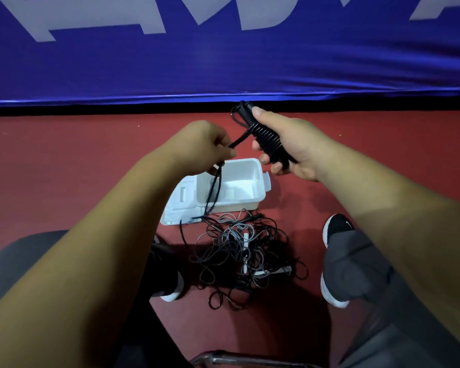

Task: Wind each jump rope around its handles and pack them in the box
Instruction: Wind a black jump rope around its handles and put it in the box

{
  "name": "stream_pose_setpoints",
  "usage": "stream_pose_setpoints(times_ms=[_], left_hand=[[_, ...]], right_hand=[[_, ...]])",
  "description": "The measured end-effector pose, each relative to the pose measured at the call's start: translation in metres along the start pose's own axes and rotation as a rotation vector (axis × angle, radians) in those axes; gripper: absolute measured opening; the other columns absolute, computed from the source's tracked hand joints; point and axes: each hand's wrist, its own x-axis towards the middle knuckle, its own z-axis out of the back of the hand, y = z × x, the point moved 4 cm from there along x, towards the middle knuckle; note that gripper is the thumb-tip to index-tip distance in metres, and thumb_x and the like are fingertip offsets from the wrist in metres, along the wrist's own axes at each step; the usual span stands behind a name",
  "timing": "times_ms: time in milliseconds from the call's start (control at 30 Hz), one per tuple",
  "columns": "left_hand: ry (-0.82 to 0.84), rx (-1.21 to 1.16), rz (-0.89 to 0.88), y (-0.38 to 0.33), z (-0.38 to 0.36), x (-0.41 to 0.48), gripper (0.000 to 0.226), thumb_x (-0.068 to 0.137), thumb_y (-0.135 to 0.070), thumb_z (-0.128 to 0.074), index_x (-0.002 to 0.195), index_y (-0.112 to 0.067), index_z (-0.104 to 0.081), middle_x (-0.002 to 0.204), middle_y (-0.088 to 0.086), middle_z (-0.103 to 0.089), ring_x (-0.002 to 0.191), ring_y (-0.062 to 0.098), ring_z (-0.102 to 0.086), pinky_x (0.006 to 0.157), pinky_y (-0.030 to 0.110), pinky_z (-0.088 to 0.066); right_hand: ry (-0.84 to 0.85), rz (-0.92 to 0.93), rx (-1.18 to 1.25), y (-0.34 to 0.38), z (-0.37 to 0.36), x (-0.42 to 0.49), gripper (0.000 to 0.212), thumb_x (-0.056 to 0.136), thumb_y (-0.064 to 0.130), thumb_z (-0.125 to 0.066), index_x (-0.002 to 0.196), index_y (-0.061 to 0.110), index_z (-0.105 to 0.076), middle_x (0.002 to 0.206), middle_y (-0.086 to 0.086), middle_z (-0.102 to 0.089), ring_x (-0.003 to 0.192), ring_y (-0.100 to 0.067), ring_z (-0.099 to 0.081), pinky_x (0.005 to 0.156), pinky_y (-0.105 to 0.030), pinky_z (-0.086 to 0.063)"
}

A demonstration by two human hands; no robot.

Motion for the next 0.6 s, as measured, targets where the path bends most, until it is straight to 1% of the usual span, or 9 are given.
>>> stream_pose_setpoints(times_ms=[67,133,200,233,300,400,467,533,600], left_hand=[[-0.006,-0.047,0.001,0.001,-0.001,0.001,0.025,0.103,-0.032,-0.065,0.09,-0.014,-0.076,0.072,0.007,-0.073,0.065,0.022,-0.075,0.071,0.037,-0.063],[0.001,-0.332,0.001,-0.004,-0.001,-0.001,0.031,0.107,-0.032,-0.059,0.092,-0.009,-0.072,0.073,0.007,-0.067,0.07,0.024,-0.07,0.072,0.035,-0.06],[0.006,-0.657,-0.033,-0.012,-0.001,-0.003,0.03,0.11,-0.031,-0.053,0.093,-0.008,-0.063,0.078,0.006,-0.062,0.075,0.024,-0.068,0.079,0.04,-0.058],[0.021,-0.754,-0.06,-0.016,-0.002,-0.004,0.03,0.111,-0.032,-0.05,0.094,-0.009,-0.061,0.078,0.005,-0.06,0.072,0.022,-0.067,0.08,0.042,-0.056],[0.067,-0.816,-0.12,-0.021,-0.006,-0.005,0.034,0.112,-0.035,-0.046,0.098,-0.009,-0.062,0.071,0.004,-0.052,0.059,0.018,-0.054,0.072,0.04,-0.048],[0.127,-0.739,-0.193,-0.021,-0.006,-0.005,0.04,0.113,-0.035,-0.043,0.107,-0.003,-0.066,0.064,0.002,-0.033,0.055,0.016,-0.03,0.061,0.03,-0.032],[0.171,-0.645,-0.213,-0.018,-0.005,-0.007,0.037,0.113,-0.032,-0.044,0.113,-0.003,-0.068,0.066,0.001,-0.03,0.057,0.017,-0.027,0.059,0.027,-0.034],[0.142,-0.427,-0.208,-0.014,-0.001,-0.008,0.03,0.112,-0.031,-0.049,0.113,-0.014,-0.073,0.068,0.001,-0.041,0.062,0.016,-0.038,0.06,0.024,-0.038],[0.083,-0.211,-0.198,-0.009,0.004,-0.007,0.022,0.109,-0.03,-0.054,0.11,-0.027,-0.076,0.075,-0.008,-0.062,0.069,0.005,-0.053,0.066,0.02,-0.041]], right_hand=[[-0.028,-0.007,0.038,0.001,0.004,0.001,0.042,0.093,0.062,-0.073,0.104,0.021,-0.071,0.087,-0.002,-0.07,0.061,-0.016,-0.059,0.049,-0.024,-0.035],[-0.081,-0.017,0.061,0.001,0.01,0.003,0.041,0.093,0.061,-0.072,0.1,0.02,-0.071,0.085,-0.002,-0.07,0.061,-0.017,-0.059,0.048,-0.024,-0.036],[-0.121,-0.021,0.055,0.001,0.014,0.004,0.042,0.095,0.062,-0.07,0.099,0.02,-0.071,0.084,-0.001,-0.07,0.059,-0.016,-0.059,0.047,-0.024,-0.037],[-0.133,-0.024,0.056,0.0,0.014,0.005,0.043,0.095,0.062,-0.07,0.099,0.019,-0.07,0.083,-0.001,-0.07,0.058,-0.016,-0.059,0.047,-0.023,-0.038],[-0.149,-0.033,0.073,-0.001,0.014,0.005,0.043,0.095,0.062,-0.07,0.098,0.019,-0.071,0.083,-0.001,-0.07,0.057,-0.016,-0.059,0.047,-0.023,-0.038],[-0.16,-0.04,0.09,0.001,0.016,0.005,0.046,0.093,0.064,-0.071,0.098,0.019,-0.071,0.084,-0.001,-0.071,0.057,-0.015,-0.06,0.047,-0.024,-0.039],[-0.159,-0.038,0.098,0.004,0.019,0.006,0.046,0.092,0.064,-0.072,0.099,0.018,-0.071,0.085,-0.002,-0.072,0.058,-0.016,-0.06,0.048,-0.024,-0.039],[-0.153,-0.024,0.095,0.006,0.023,0.006,0.045,0.092,0.062,-0.073,0.1,0.017,-0.071,0.087,-0.003,-0.072,0.06,-0.018,-0.061,0.048,-0.025,-0.04],[-0.133,-0.013,0.085,0.008,0.024,0.005,0.045,0.092,0.061,-0.074,0.101,0.017,-0.072,0.087,-0.003,-0.073,0.062,-0.019,-0.061,0.049,-0.026,-0.04]])
